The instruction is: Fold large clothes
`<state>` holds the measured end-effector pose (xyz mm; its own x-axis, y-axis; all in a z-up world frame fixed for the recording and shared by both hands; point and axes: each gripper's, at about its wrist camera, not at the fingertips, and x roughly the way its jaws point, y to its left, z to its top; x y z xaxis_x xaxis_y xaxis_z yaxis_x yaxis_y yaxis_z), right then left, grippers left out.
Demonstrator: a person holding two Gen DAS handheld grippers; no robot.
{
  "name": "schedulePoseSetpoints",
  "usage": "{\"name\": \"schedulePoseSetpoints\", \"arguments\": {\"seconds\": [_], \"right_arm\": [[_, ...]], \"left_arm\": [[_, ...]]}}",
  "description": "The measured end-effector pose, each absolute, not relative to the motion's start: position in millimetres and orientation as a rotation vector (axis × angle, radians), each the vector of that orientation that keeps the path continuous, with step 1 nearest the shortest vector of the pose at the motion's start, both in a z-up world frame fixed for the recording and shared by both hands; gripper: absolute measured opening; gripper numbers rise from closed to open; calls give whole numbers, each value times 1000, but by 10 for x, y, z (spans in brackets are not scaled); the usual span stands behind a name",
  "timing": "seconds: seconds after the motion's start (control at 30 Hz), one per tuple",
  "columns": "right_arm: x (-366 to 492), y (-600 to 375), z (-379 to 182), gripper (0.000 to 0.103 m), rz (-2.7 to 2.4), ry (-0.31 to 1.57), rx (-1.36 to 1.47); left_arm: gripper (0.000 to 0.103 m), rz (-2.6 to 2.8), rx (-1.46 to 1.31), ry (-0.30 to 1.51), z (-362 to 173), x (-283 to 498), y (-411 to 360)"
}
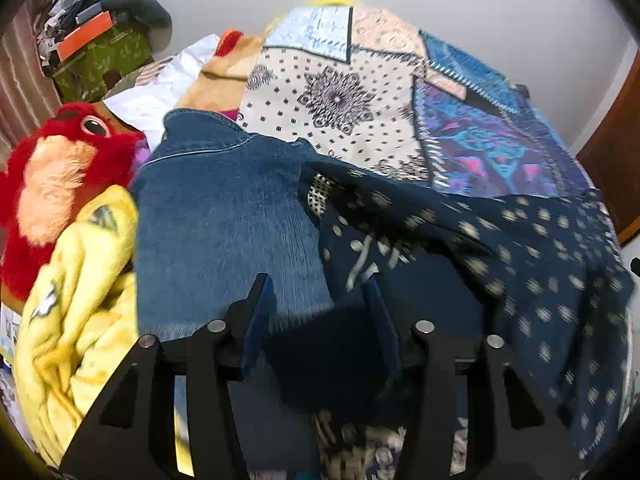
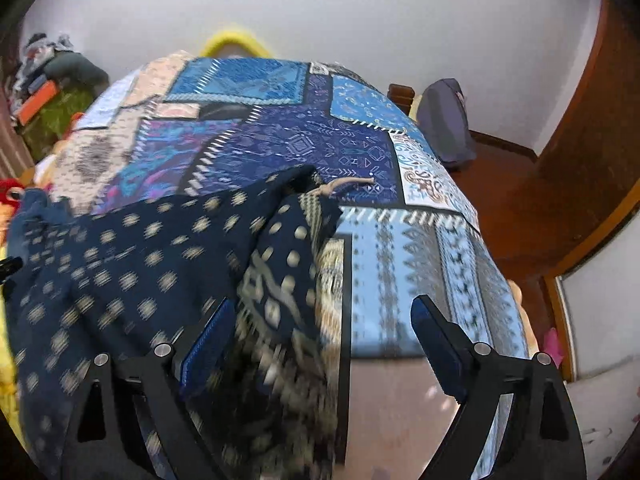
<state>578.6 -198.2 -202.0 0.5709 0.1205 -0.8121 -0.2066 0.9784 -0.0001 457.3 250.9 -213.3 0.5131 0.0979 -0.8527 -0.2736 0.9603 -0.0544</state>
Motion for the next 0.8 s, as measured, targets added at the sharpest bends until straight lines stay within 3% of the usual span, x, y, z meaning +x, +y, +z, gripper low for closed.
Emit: {"name": "schedulePoseSetpoints", "arguments": {"seconds": [0.43,0.67,0.8], "right_arm": [[4506,-2255,-1183,88,331,843,9],[3828,-2328,-1173,89,381,848,-22],[3497,-2427,-1354,89,410,893,-9]], "left_arm": [[55,136,-121,953,-1433,3545,2126],[74,17,-100,928,-1365,2883,1877],[76,-32,-170,940,-1540,2567,1822]]}}
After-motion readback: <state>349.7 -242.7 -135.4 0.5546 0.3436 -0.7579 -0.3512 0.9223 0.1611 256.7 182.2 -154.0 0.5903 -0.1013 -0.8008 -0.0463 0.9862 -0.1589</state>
